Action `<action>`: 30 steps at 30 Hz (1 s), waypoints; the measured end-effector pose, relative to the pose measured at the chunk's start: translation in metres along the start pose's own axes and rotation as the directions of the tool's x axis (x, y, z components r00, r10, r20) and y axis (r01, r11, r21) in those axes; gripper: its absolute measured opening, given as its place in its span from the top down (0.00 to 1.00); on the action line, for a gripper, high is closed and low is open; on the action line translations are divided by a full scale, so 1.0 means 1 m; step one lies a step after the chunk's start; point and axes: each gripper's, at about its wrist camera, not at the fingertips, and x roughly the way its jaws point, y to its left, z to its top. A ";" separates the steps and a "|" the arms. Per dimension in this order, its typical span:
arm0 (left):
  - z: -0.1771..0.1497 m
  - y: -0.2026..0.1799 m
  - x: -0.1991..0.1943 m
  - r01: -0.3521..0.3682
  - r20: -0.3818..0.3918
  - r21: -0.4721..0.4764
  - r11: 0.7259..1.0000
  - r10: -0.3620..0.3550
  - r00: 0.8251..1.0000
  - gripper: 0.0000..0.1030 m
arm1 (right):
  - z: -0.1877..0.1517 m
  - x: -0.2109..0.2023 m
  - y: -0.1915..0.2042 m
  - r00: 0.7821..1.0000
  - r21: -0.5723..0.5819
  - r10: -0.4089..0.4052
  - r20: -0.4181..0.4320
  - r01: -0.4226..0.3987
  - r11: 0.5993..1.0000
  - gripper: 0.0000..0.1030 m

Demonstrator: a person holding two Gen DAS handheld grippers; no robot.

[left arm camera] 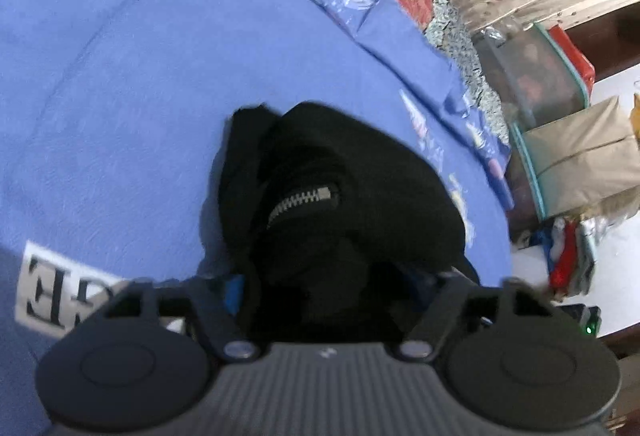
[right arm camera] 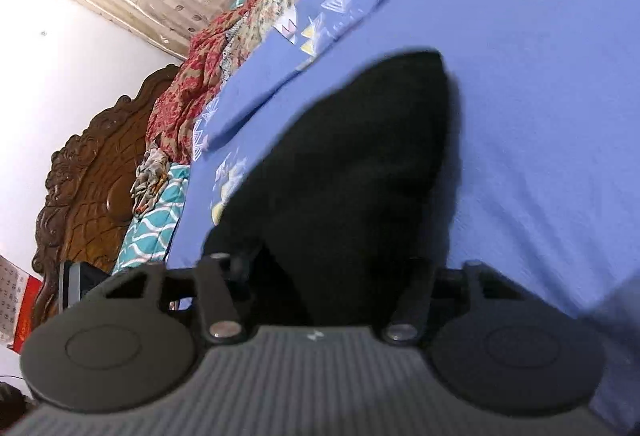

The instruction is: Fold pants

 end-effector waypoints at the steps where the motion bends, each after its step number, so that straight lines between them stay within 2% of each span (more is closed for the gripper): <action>1: 0.007 -0.008 -0.004 0.015 0.003 0.017 1.000 -0.016 1.000 0.47 | 0.005 -0.003 0.013 1.000 -0.042 0.014 0.017 -0.013 0.999 0.56; 4: 0.032 -0.048 -0.018 0.046 0.077 0.146 0.988 -0.057 0.995 0.47 | 0.028 -0.013 0.052 0.993 -0.187 0.075 0.096 -0.056 0.981 0.56; 7: 0.067 -0.082 -0.031 0.054 0.191 0.269 0.962 -0.108 0.976 0.47 | 0.069 -0.019 0.080 0.969 -0.301 0.148 0.197 -0.084 0.950 0.56; 10: 0.105 -0.099 -0.030 0.048 0.270 0.315 0.948 -0.138 0.953 0.47 | 0.107 -0.011 0.092 0.943 -0.378 0.193 0.270 -0.080 0.922 0.56; 12: 0.124 -0.103 -0.018 0.007 0.317 0.337 0.942 -0.120 0.941 0.47 | 0.127 0.004 0.089 0.931 -0.415 0.201 0.306 -0.059 0.908 0.55; 15: 0.147 -0.096 0.023 -0.096 0.355 0.331 0.939 -0.029 0.935 0.47 | 0.150 0.040 0.067 0.937 -0.389 0.135 0.323 0.001 0.921 0.55; 18: 0.162 -0.073 0.077 -0.201 0.302 0.260 0.944 0.118 0.946 0.47 | 0.159 0.086 0.037 0.958 -0.313 0.002 0.286 0.092 0.945 0.55; 19: 0.163 -0.063 0.094 -0.243 0.275 0.238 0.940 0.174 0.946 0.52 | 0.157 0.099 0.026 0.963 -0.292 -0.052 0.263 0.132 0.947 0.55; 20: 0.161 -0.054 0.106 -0.280 0.258 0.229 0.932 0.220 0.941 0.53 | 0.154 0.112 0.016 0.965 -0.280 -0.114 0.234 0.180 0.943 0.54; 21: 0.157 -0.049 0.112 -0.316 0.273 0.228 0.921 0.251 0.929 0.49 | 0.149 0.121 0.009 0.958 -0.275 -0.180 0.224 0.239 0.931 0.48; 22: 0.152 -0.046 0.110 -0.318 0.293 0.229 0.920 0.246 0.924 0.49 | 0.144 0.120 0.005 0.949 -0.264 -0.196 0.245 0.260 0.929 0.43; 24: 0.146 -0.051 0.103 -0.318 0.304 0.225 0.921 0.243 0.921 0.49 | 0.142 0.111 0.007 0.953 -0.219 -0.181 0.245 0.236 0.947 0.42; 26: 0.141 -0.058 0.093 -0.342 0.310 0.232 0.911 0.263 0.913 0.50 | 0.138 0.101 0.015 0.945 -0.210 -0.219 0.242 0.271 0.939 0.40; 28: 0.132 -0.072 0.081 -0.397 0.325 0.246 0.884 0.311 0.893 0.49 | 0.134 0.089 0.024 0.925 -0.201 -0.282 0.256 0.336 0.920 0.33; 30: 0.114 -0.081 0.066 -0.456 0.336 0.270 0.848 0.361 0.870 0.46 | 0.114 0.070 0.031 0.898 -0.192 -0.331 0.291 0.394 0.899 0.28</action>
